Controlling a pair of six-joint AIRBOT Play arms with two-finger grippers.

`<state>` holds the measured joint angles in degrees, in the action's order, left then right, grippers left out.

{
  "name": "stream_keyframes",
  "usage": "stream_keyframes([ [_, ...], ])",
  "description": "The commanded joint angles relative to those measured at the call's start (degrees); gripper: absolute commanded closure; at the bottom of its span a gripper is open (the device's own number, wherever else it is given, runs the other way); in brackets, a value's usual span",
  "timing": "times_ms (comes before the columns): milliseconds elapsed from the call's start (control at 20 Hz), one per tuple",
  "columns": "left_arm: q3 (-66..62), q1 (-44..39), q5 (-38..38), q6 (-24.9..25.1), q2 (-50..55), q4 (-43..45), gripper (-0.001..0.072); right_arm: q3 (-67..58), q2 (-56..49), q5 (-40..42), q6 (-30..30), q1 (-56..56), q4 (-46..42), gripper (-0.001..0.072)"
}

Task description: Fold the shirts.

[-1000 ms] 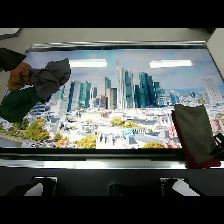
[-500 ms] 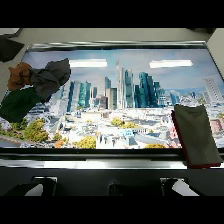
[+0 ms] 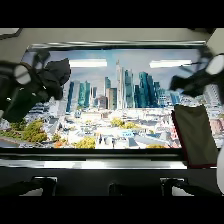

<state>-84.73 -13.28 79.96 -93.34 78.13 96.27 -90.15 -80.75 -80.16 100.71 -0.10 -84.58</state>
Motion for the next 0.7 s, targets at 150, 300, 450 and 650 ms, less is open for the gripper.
stream_keyframes([
  [150, 20.2, -1.8, -10.2, -8.0, -4.8, -5.7, -0.0001, 2.5, -5.8, -5.9, 0.9, 11.1, -1.6, 0.003],
  [300, 20.2, -1.4, -10.6, -8.1, -4.5, -5.0, -0.0001, 2.5, -5.8, -6.2, 0.9, 11.1, -1.6, 0.0035],
  [450, 20.2, -1.4, -10.6, -8.1, -4.4, -5.0, -0.0001, 2.5, -5.8, -6.1, 0.9, 11.1, -1.6, 0.0035],
  [650, 20.2, -1.4, -10.6, -8.1, -4.4, -5.0, -0.0001, 2.5, -5.8, -6.1, 0.9, 11.1, -1.6, 0.0035],
])
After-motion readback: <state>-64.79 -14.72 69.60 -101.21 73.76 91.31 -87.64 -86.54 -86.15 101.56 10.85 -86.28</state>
